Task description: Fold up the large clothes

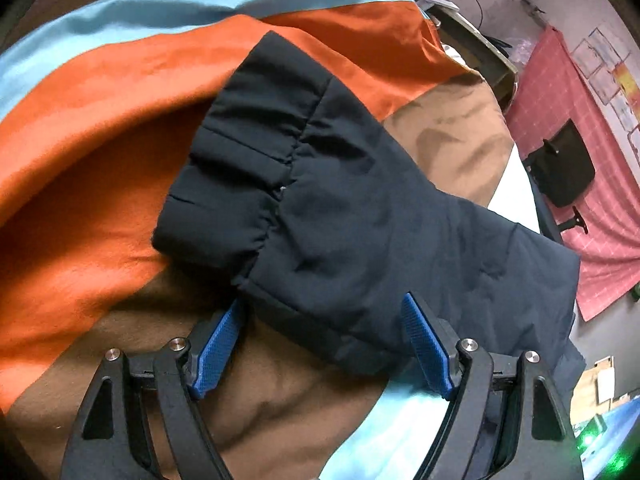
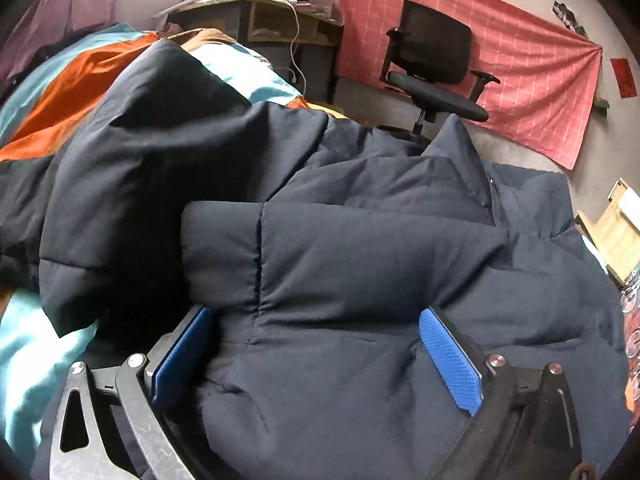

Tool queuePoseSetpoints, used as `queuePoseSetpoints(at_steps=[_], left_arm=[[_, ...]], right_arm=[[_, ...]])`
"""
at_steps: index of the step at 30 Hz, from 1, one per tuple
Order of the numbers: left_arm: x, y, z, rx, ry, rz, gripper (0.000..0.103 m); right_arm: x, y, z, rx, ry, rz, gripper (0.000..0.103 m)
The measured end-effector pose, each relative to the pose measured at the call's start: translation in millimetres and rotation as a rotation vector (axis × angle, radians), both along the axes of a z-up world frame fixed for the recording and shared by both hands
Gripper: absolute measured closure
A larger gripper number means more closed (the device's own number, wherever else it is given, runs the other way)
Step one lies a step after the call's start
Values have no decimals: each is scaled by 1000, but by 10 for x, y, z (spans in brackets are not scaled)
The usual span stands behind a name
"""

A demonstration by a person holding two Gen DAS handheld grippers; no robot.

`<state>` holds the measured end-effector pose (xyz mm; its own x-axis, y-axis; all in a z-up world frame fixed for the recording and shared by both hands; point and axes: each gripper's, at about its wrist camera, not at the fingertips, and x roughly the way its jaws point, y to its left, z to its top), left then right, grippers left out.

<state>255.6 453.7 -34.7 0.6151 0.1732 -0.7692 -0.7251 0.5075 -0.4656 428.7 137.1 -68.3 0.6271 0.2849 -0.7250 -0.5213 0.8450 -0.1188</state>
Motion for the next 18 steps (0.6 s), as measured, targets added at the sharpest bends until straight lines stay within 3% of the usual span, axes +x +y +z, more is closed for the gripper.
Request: queuePoseSetpoints(at_steps=[6,8,10,13,18], left_arm=[[-80,-3,2,17,-57,74,29],[-103,-36,46,39,-78,89,34],[-108,-89,111,95,-64,100,59],[-74,-171,220,152,-70,81,80],[-84,-387,586,291,-133,28,93]], right_arm=[[-29,36,-73,5,-28,-7,0],[-66,59,-79,4,-38,-9,0],[-94,70,-79,4,-46,-11,0],[-106,60,-76,12,-55,-9,0],[-179,25,-20,24,-55,1,0]])
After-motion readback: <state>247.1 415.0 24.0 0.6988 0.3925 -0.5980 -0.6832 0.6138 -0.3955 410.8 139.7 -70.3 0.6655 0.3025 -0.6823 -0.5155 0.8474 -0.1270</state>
